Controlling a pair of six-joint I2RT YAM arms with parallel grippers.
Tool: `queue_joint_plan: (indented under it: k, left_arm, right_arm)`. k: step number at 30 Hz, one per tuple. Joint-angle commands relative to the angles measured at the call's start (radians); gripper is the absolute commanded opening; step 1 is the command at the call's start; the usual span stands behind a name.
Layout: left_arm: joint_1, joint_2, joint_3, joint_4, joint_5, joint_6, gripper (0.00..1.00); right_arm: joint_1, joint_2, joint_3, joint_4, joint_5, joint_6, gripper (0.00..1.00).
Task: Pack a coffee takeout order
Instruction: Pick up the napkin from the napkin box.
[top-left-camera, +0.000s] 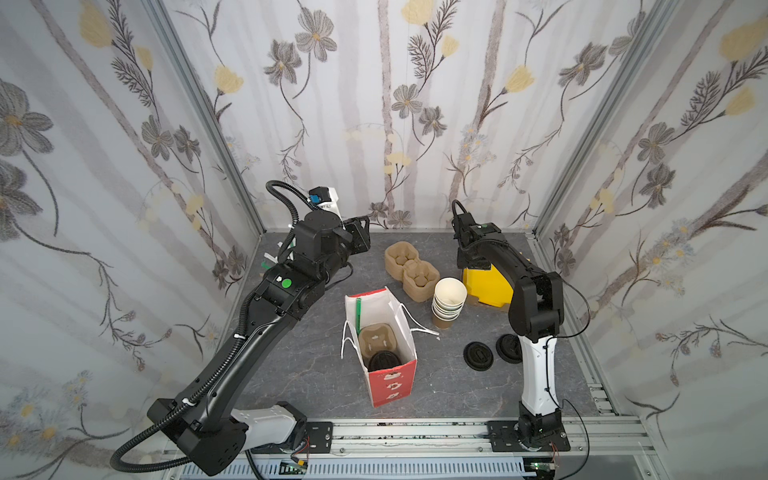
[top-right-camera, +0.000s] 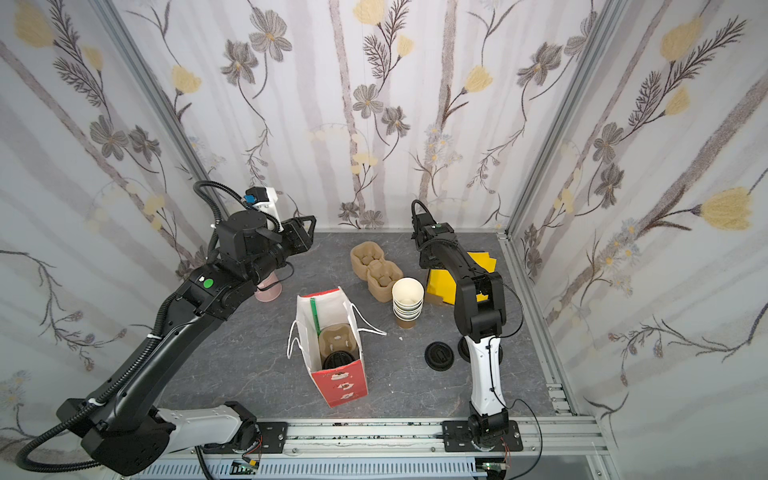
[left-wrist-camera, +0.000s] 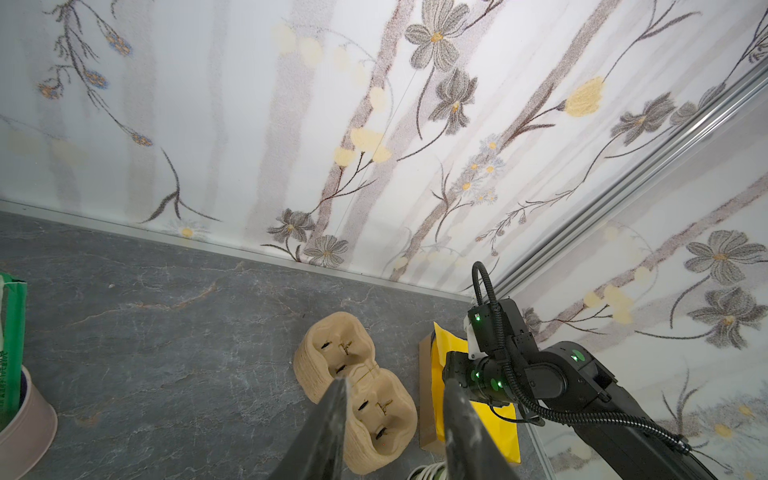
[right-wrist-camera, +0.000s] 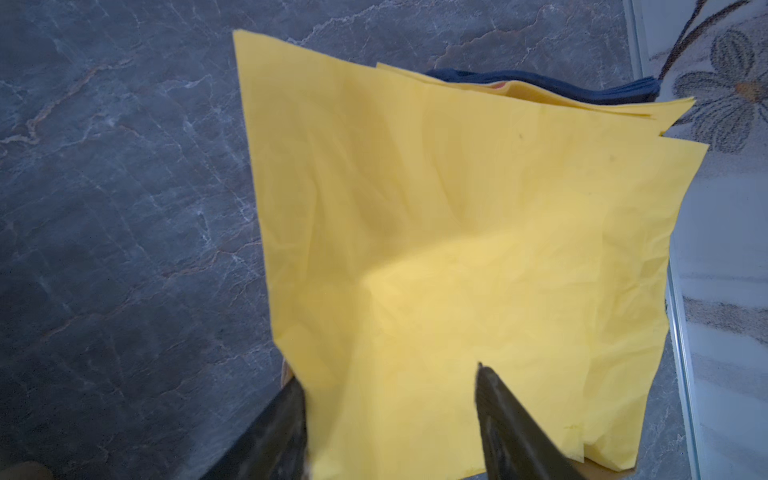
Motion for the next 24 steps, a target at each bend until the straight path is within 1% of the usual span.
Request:
queue_joint_plan:
  k: [1, 4, 8, 14, 18, 21, 22, 24]
  left_arm:
    - [0.001, -0.004, -0.003, 0.025, -0.015, -0.007, 0.39]
    - [0.001, -0.004, -0.001, 0.025, -0.016, -0.004, 0.39]
    - [0.003, -0.004, 0.000, 0.025, -0.016, -0.003, 0.39]
    - [0.006, -0.003, 0.002, 0.025, -0.016, -0.002, 0.39]
    - [0.008, -0.004, 0.002, 0.025, -0.016, -0.002, 0.39]
    - [0.011, -0.004, 0.002, 0.025, -0.019, -0.001, 0.39]
    - [0.012, -0.004, 0.000, 0.025, -0.023, 0.002, 0.39]
    - [0.015, -0.035, -0.004, 0.025, -0.029, 0.001, 0.39]
  right_arm:
    - [-0.004, 0.015, 0.007, 0.014, -0.037, 0.001, 0.61]
    - [-0.004, 0.027, 0.009, 0.023, -0.073, -0.005, 0.59]
    - [-0.004, 0.036, 0.009, 0.022, -0.078, -0.006, 0.54]
    - [-0.006, 0.033, 0.010, 0.019, -0.078, -0.006, 0.39]
    - [-0.009, 0.027, 0.010, 0.018, -0.076, -0.010, 0.27]
    - [-0.010, 0.010, 0.012, 0.004, -0.057, -0.016, 0.09]
    - [-0.013, 0.001, 0.013, -0.001, -0.052, -0.018, 0.00]
    - [-0.019, -0.018, 0.013, -0.005, -0.048, -0.025, 0.00]
